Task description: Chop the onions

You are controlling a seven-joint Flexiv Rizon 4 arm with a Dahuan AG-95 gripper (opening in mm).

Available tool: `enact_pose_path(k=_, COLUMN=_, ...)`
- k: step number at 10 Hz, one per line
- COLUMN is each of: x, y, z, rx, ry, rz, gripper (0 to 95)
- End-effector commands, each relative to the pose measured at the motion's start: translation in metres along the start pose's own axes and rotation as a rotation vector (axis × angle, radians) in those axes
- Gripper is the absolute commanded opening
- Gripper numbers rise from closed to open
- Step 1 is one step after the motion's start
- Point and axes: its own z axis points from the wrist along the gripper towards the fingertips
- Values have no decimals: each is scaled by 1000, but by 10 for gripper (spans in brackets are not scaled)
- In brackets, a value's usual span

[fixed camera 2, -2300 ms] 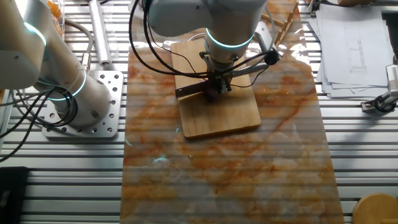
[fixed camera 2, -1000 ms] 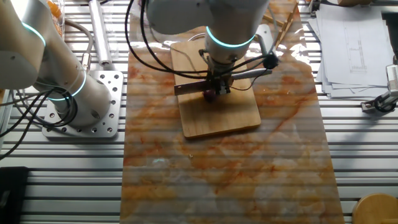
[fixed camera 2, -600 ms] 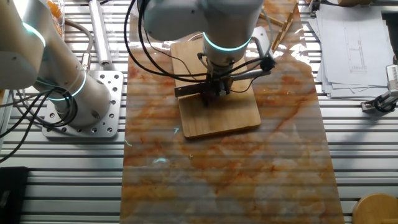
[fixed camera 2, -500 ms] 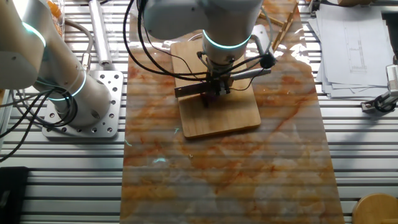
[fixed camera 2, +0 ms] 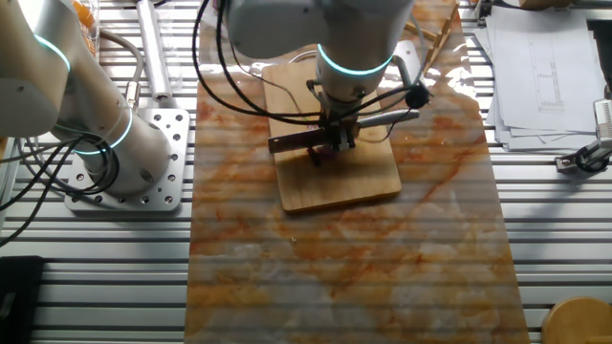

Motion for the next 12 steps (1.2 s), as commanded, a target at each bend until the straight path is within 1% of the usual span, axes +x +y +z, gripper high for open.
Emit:
enact_pose_path(k=1, x=0, y=-1, z=-2, rx=7, ry=-3, rz=3, gripper=0)
enact_pose_path(k=3, x=1, y=-2, z=-2, rx=13, ry=-3, rz=7, gripper=0)
enact_pose_path(k=6, x=2, y=-6, z=-2, rx=13, ry=-6, rz=17, gripper=0)
enact_pose_path(k=10, x=1, y=-7, z=4, rx=17, ry=-8, rz=15, gripper=0)
enact_pose_path(k=11, x=0, y=-9, z=10, rx=21, ry=-7, rz=15, gripper=0)
enact_pose_path(k=12, x=-1, y=-10, z=20, rx=18, ry=-13, rz=19, gripper=0)
